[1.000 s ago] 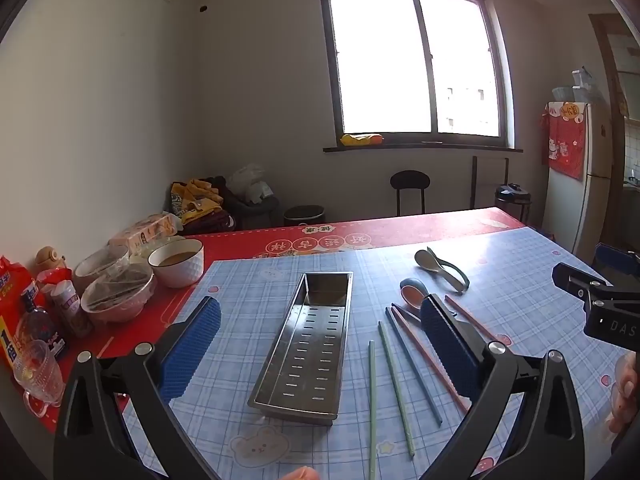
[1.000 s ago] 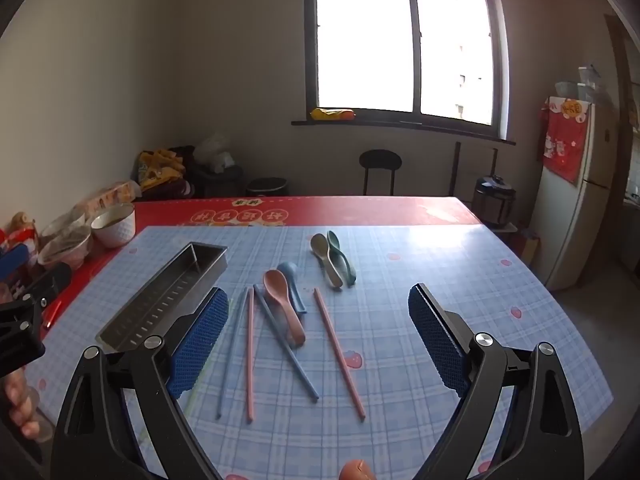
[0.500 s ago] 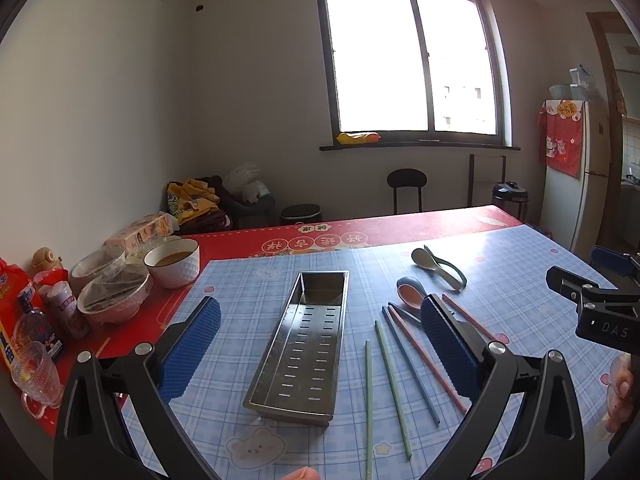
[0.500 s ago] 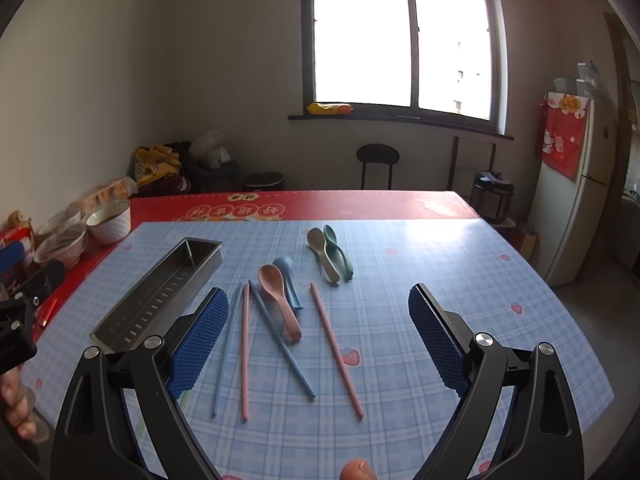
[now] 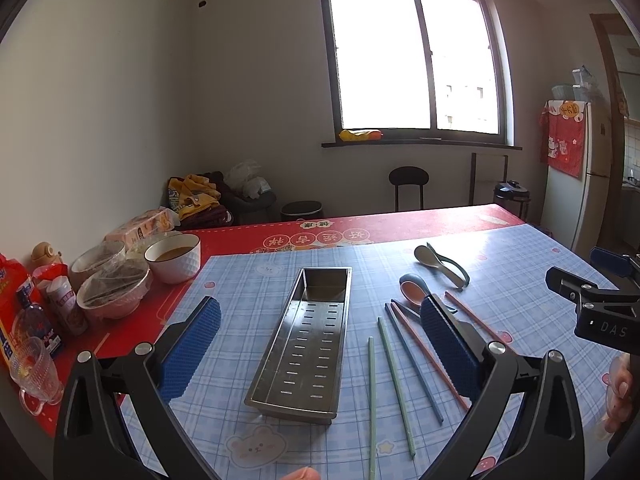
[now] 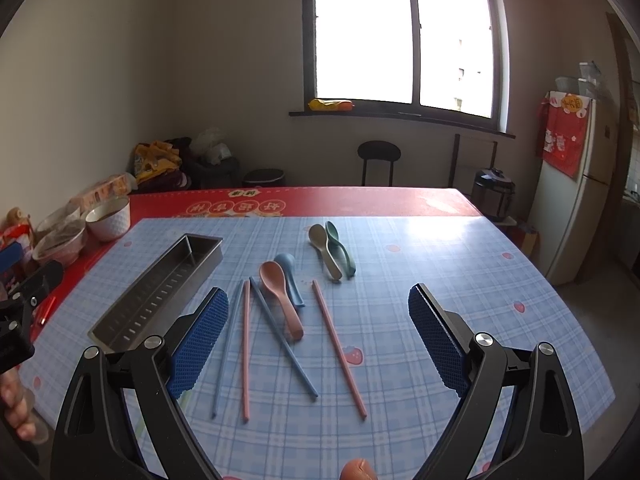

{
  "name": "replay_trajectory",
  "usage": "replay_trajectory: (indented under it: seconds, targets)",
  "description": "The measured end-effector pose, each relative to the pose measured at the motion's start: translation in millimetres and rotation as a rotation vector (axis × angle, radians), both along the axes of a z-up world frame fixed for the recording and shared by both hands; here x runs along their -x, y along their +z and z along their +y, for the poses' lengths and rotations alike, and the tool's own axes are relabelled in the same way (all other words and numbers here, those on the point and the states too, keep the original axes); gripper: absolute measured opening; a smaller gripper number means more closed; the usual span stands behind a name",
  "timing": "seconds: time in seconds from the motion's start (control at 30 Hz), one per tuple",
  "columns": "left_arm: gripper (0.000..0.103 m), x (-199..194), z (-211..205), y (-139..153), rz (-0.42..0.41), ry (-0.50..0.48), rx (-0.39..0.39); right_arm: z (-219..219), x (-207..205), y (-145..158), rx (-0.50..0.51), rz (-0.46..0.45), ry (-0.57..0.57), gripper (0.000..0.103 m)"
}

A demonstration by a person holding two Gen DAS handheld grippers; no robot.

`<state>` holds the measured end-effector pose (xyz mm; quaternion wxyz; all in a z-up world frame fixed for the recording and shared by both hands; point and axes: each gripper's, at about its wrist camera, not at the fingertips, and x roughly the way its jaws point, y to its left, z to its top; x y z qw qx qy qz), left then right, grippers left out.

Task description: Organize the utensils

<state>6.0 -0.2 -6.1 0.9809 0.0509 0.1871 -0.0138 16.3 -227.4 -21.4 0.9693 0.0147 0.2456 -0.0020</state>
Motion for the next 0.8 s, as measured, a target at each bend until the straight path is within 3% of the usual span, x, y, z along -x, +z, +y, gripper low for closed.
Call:
replay_trajectory:
  seconds: [0.8]
  targets:
    - [0.098,0.2,-0.1,-2.6,0.009,-0.001,0.004,-0.9,-0.8,-1.8,-0.001,0.002,-0.004,0.089]
